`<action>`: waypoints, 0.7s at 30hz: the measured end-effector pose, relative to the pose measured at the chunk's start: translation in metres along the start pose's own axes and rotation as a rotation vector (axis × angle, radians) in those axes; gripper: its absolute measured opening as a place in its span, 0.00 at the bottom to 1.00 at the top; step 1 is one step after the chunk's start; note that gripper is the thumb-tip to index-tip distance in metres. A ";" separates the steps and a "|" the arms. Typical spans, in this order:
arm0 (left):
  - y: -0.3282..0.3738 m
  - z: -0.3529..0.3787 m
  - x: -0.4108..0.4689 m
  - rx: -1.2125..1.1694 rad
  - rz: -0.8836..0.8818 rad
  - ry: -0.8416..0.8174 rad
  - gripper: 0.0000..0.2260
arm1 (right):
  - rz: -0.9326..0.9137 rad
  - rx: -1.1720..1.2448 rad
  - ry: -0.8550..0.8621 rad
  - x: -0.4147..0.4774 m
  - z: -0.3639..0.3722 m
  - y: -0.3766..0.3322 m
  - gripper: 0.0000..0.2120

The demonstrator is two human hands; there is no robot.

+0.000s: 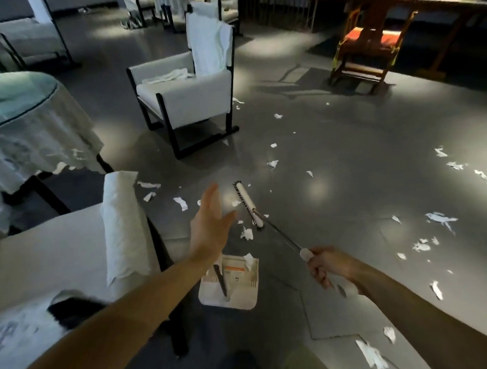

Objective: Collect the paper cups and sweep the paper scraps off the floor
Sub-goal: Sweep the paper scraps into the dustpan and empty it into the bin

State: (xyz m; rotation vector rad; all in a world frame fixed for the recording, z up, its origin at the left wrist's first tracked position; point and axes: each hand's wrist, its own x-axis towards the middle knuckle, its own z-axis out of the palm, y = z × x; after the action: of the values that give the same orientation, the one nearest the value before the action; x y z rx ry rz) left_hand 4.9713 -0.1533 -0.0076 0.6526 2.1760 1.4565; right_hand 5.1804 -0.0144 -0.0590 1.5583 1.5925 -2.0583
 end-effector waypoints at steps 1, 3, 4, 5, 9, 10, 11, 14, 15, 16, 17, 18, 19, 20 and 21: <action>0.006 0.011 0.025 0.011 0.002 0.001 0.28 | -0.002 -0.017 -0.005 0.017 -0.012 -0.015 0.08; 0.016 0.032 0.073 0.056 0.003 -0.002 0.28 | 0.005 -0.034 -0.012 0.053 -0.036 -0.046 0.06; 0.020 0.044 0.099 0.077 0.000 -0.003 0.28 | 0.007 -0.025 -0.016 0.072 -0.049 -0.063 0.06; 0.024 0.056 0.125 0.091 -0.005 -0.006 0.29 | 0.005 -0.014 -0.023 0.092 -0.062 -0.081 0.06; 0.051 0.114 0.232 0.076 -0.063 0.017 0.28 | -0.002 0.014 -0.028 0.169 -0.127 -0.161 0.06; 0.059 0.129 0.257 0.089 -0.071 0.025 0.29 | -0.007 0.018 -0.033 0.185 -0.145 -0.181 0.06; 0.070 0.144 0.283 0.091 -0.071 0.026 0.29 | -0.018 0.017 -0.041 0.200 -0.163 -0.203 0.06; 0.103 0.186 0.355 0.084 -0.085 0.042 0.30 | -0.019 0.007 -0.043 0.247 -0.215 -0.270 0.06; 0.113 0.199 0.377 0.076 -0.081 0.048 0.30 | -0.021 0.002 -0.058 0.262 -0.229 -0.292 0.07; 0.122 0.213 0.399 0.063 -0.071 0.053 0.30 | -0.032 0.005 -0.075 0.278 -0.243 -0.313 0.07; 0.131 0.226 0.421 0.059 -0.067 0.061 0.30 | -0.039 0.014 -0.080 0.294 -0.256 -0.333 0.08; 0.139 0.240 0.445 0.063 -0.077 0.073 0.30 | -0.038 0.024 -0.076 0.310 -0.270 -0.352 0.08; 0.145 0.255 0.470 0.068 -0.089 0.082 0.30 | -0.040 0.023 -0.070 0.328 -0.284 -0.370 0.09; 0.150 0.270 0.496 0.060 -0.097 0.085 0.30 | -0.050 0.007 -0.070 0.346 -0.297 -0.388 0.10; 0.155 0.287 0.523 0.046 -0.096 0.082 0.30 | -0.064 -0.017 -0.070 0.366 -0.311 -0.407 0.11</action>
State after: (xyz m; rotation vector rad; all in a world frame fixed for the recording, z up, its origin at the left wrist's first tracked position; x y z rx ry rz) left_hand 4.7488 0.4213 -0.0142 0.5043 2.2768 1.4104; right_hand 4.9591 0.5743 -0.0442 1.4308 1.6510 -2.1018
